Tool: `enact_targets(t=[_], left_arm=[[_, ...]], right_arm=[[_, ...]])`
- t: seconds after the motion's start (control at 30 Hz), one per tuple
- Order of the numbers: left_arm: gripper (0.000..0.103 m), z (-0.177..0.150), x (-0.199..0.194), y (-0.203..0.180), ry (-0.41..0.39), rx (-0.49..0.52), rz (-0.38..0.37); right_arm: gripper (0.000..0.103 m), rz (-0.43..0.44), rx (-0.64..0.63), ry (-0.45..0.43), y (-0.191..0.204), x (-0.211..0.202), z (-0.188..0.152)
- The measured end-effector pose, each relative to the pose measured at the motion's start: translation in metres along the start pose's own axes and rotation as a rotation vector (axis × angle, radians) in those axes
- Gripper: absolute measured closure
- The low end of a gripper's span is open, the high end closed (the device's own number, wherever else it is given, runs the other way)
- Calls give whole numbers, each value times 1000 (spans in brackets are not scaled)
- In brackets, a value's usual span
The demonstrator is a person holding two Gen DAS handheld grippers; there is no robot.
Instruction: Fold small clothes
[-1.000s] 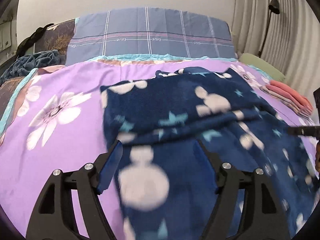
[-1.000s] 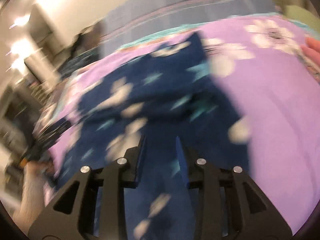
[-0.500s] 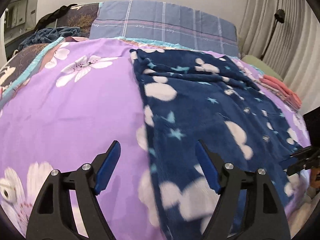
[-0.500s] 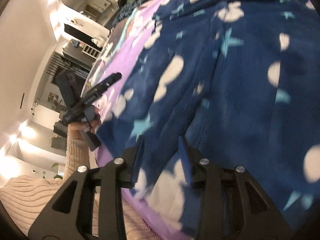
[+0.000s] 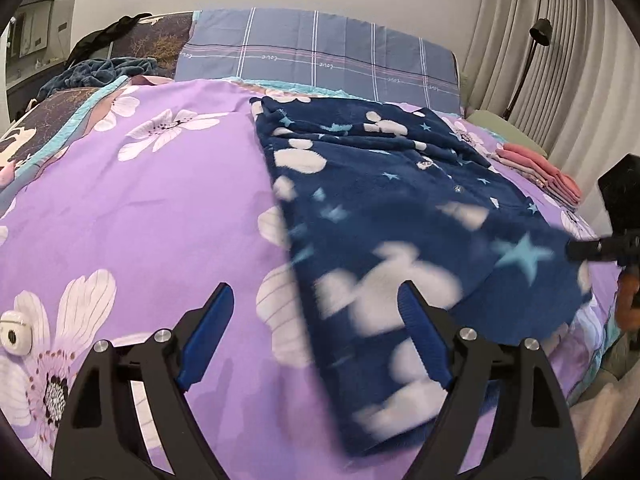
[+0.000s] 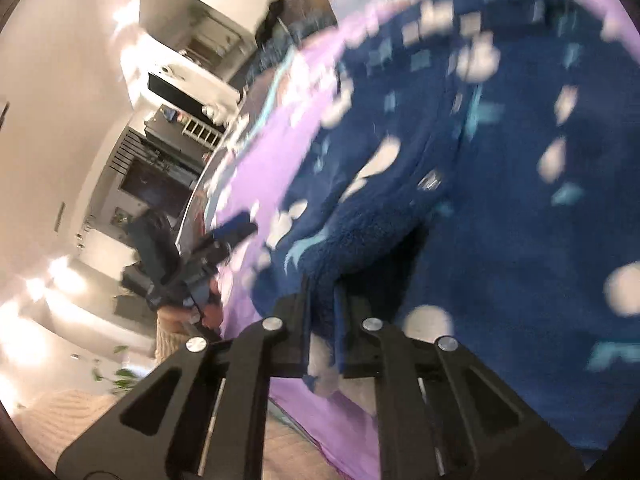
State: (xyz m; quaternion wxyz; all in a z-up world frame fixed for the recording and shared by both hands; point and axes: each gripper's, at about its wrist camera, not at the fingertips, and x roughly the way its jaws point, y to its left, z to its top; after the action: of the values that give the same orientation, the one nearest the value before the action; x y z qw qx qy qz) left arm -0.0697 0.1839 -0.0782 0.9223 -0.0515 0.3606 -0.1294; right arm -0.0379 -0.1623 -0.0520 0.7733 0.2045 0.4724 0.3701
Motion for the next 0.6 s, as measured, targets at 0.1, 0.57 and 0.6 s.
enact_targets(t=[0.1, 0.57, 0.6], left_arm=[[19, -7, 2, 3, 35, -32, -75], [90, -24, 17, -19, 119, -75, -259], [90, -22, 10, -23, 100, -57, -243]], right_arm=[[94, -78, 3, 3, -10, -8, -5], [59, -353, 239, -243, -86, -103, -22], [59, -394, 287, -261, -98, -114, -29]])
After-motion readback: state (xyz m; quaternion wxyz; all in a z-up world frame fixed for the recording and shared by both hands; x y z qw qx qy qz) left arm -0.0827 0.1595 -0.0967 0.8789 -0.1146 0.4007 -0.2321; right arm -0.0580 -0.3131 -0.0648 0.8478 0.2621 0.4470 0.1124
